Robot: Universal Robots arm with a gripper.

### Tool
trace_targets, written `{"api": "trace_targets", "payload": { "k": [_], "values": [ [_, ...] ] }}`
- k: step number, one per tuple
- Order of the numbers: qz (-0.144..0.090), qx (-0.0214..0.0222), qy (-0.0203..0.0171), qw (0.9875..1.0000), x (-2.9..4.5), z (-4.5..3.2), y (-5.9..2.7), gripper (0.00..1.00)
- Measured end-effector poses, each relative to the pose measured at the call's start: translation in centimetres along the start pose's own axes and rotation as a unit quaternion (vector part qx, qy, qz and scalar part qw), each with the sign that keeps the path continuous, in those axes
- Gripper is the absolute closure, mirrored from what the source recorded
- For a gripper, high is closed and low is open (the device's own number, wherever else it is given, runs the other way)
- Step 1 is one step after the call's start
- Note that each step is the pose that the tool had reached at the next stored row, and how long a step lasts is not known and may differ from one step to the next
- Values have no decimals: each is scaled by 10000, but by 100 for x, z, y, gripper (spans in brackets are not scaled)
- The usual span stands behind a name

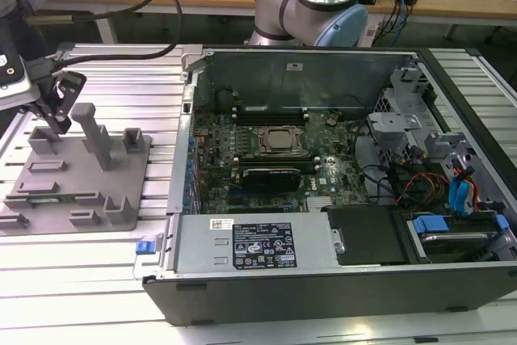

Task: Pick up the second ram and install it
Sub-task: 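Reach for the second ram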

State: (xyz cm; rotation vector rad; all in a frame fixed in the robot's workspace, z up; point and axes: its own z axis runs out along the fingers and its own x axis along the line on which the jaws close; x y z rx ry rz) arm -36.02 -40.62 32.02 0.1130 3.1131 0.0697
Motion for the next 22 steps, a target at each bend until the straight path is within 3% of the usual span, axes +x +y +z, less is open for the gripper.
{"api": "trace_targets", "payload": {
  "k": [9, 13, 22],
  "values": [
    [-164, -4, 8, 9999, 80, 79, -54, 92],
    [-424, -10, 20, 9991, 122, 143, -124, 92],
    [-718, -17, 33, 9974, 200, 185, -229, 92]
  ]
}}
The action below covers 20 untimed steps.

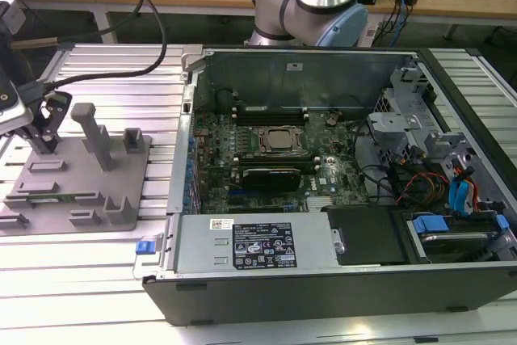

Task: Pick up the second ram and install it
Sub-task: 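Reach for the second ram, then pick up the second ram and move it above second insertion slot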

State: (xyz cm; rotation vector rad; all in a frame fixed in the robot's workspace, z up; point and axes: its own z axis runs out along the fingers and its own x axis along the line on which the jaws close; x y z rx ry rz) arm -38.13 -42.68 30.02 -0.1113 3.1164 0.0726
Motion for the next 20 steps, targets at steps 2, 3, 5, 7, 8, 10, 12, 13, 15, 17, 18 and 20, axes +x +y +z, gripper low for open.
{"api": "trace_targets", "payload": {
  "k": [2, 3, 5, 7, 8, 10, 12, 13, 15, 17, 18, 20],
  "values": [
    [-64, -1, 3, 10000, 23, 9, -21, 92],
    [-66, -1, 3, 10000, 23, 10, -22, 92],
    [-68, -1, 3, 10000, 22, 10, -22, 92],
    [-68, -1, 3, 10000, 23, 10, -22, 92],
    [-69, -1, 3, 10000, 23, 10, -22, 92],
    [-69, -1, 3, 10000, 22, 10, -22, 92],
    [-69, -1, 3, 10000, 23, 10, -22, 92],
    [-69, -1, 3, 10000, 23, 10, -22, 92],
    [-70, -1, 3, 10000, 23, 10, -22, 92],
    [-88, -2, 4, 10000, 23, 10, -22, 92],
    [-273, -6, 13, 9996, 23, 10, -22, 92],
    [-603, -14, 28, 9982, 23, 11, -22, 92]
  ]
}}
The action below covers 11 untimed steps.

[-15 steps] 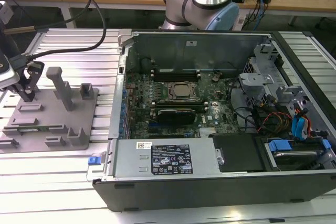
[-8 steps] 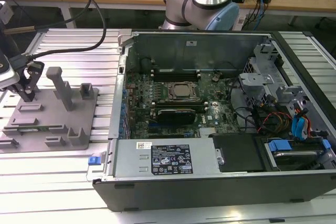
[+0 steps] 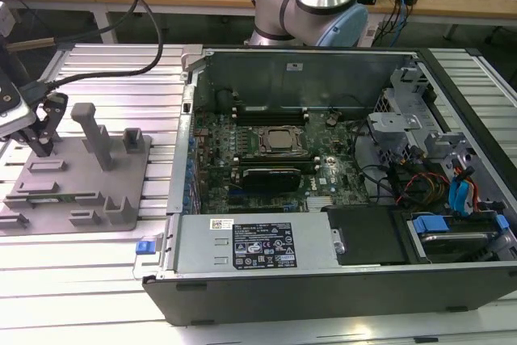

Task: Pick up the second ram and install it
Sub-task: 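Pick up the second ram and move it above second insertion slot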

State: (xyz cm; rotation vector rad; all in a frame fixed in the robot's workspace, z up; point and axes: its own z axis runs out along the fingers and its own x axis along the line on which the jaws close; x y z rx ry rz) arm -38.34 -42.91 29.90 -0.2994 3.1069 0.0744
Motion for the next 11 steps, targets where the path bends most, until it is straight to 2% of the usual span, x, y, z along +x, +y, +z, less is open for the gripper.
{"api": "trace_targets", "payload": {
  "k": [2, 5, 6, 8, 9, 10, 11],
  "values": [
    [-304, -6, 14, 9995, 0, 1, 0, 92],
    [-592, -7, 28, 9982, 0, 1, 0, 92],
    [-772, -4, 38, 9970, 0, 1, 0, 92],
    [-974, 0, 50, 9952, 0, 1, 0, 92],
    [-1150, 3, 59, 9933, 0, 1, 0, 92],
    [-1242, 4, 64, 9922, 0, 1, 0, 92],
    [-1434, 9, 75, 9896, -1, 1, 0, 92]
  ]
}}
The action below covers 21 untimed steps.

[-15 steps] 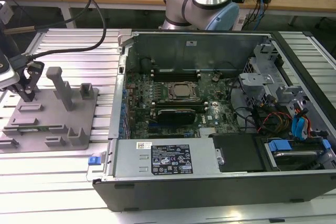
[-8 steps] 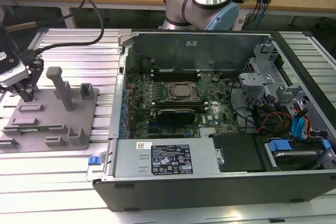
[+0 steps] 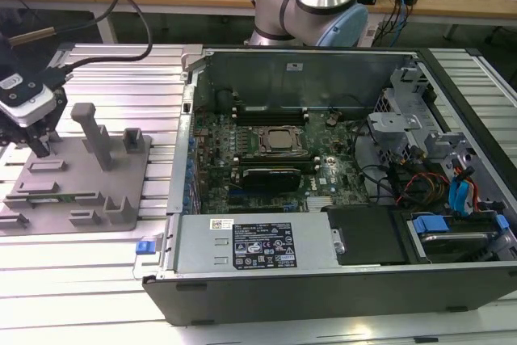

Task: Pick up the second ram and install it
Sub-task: 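Pick up the second ram and move it above second insertion slot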

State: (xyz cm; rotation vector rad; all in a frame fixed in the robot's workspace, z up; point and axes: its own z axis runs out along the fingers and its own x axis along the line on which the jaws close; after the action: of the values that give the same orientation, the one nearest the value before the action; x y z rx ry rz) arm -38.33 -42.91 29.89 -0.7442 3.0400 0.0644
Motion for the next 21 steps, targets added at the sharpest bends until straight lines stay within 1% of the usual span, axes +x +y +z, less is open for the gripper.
{"api": "trace_targets", "payload": {
  "k": [2, 4, 5, 7, 8, 9, 10, 12, 13, 14, 15, 16, 17, 18, 19, 20, 21],
  "values": [
    [-250, 6, 15, 9997, 0, 0, 0, 92],
    [-433, 11, 27, 9991, 0, 0, 0, 92],
    [-531, 13, 32, 9986, 0, 1, 0, 92],
    [-753, 17, 45, 9971, 0, 1, 0, 92],
    [-935, 20, 55, 9956, 0, 1, 0, 92],
    [-1144, 24, 67, 9934, 0, 1, 0, 92],
    [-1476, 32, 88, 9890, 0, 2, 0, 92],
    [-1814, 41, 109, 9833, 0, 3, 0, 92],
    [-2017, 47, 122, 9794, 0, 3, 0, 92],
    [-2174, 54, 134, 9760, 0, 3, 0, 92],
    [-2394, 64, 151, 9708, 0, 5, 0, 92],
    [-2526, 64, 157, 9674, 0, 6, 0, 92],
    [-2775, 62, 165, 9606, 0, 13, 0, 92],
    [-3103, 57, 173, 9505, 1, 27, -1, 92],
    [-3263, 55, 176, 9451, 1, 35, -1, 92],
    [-3438, 52, 180, 9389, 1, 46, -1, 92],
    [-3560, 51, 183, 9343, 1, 56, -2, 92]
  ]
}}
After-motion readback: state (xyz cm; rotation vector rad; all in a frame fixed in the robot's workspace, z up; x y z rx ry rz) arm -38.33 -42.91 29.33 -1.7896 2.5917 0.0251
